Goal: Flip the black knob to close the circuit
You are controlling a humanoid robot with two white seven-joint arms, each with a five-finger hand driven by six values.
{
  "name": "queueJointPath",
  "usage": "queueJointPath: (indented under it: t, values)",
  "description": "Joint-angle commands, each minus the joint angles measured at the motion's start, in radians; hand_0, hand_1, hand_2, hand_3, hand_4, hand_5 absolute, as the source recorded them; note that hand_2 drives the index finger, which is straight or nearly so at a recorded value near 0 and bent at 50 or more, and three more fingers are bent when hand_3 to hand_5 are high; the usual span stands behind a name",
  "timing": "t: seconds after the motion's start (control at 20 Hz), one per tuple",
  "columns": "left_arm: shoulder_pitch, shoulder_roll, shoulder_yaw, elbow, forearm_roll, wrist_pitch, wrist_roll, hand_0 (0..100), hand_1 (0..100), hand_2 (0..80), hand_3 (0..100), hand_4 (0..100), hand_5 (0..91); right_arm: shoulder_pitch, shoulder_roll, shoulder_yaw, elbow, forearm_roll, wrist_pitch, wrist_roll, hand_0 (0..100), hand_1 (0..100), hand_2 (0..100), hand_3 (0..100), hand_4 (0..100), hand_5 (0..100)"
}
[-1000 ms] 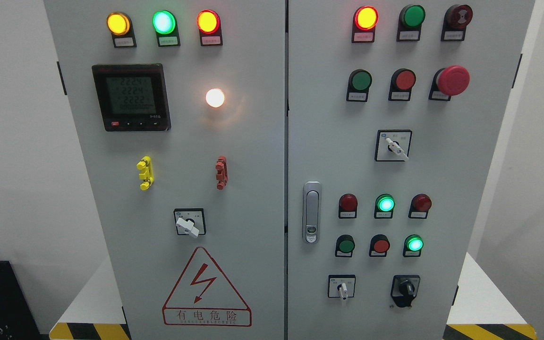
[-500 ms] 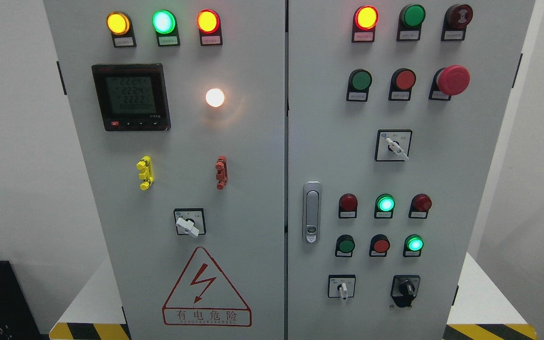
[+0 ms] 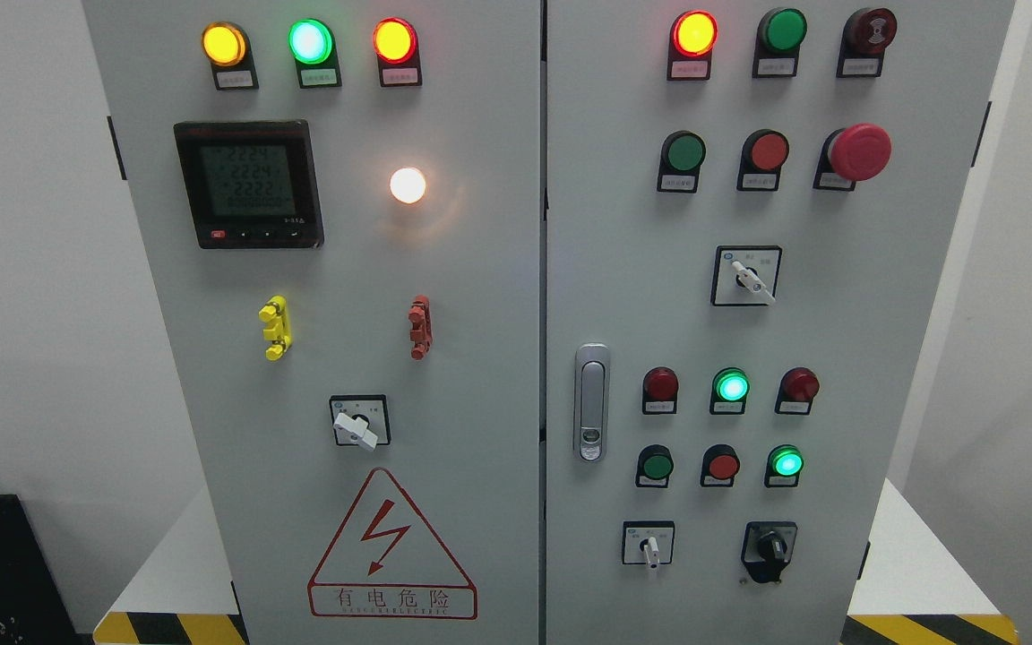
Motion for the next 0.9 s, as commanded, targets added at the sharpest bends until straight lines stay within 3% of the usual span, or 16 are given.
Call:
queueJointPath:
  t: [0.0,0.45,0.85]
  values:
    - [0.034,0.001,0.011,-0.034,0.008,0.001,0.0,0,0,0.0,5,3,0.0,-0.047,-0.006,0.113,-0.001,0.04,0.051,0.015,0,0,87,100,82,93]
    - [0.034,0.001,0.011,-0.034,0.008,0.001,0.0,0,0,0.0,5,3,0.0,-0.073,-0.001,0.188,0.033,0.043,0.119,0.013,0,0,87,100,83,93]
    - [0.034,0.001,0.011,-0.034,0.008,0.001,0.0,0,0,0.0,5,3,0.0,-0.124,0.022,0.197,0.085,0.058,0.13,0.013,0,0,88,100,83,93]
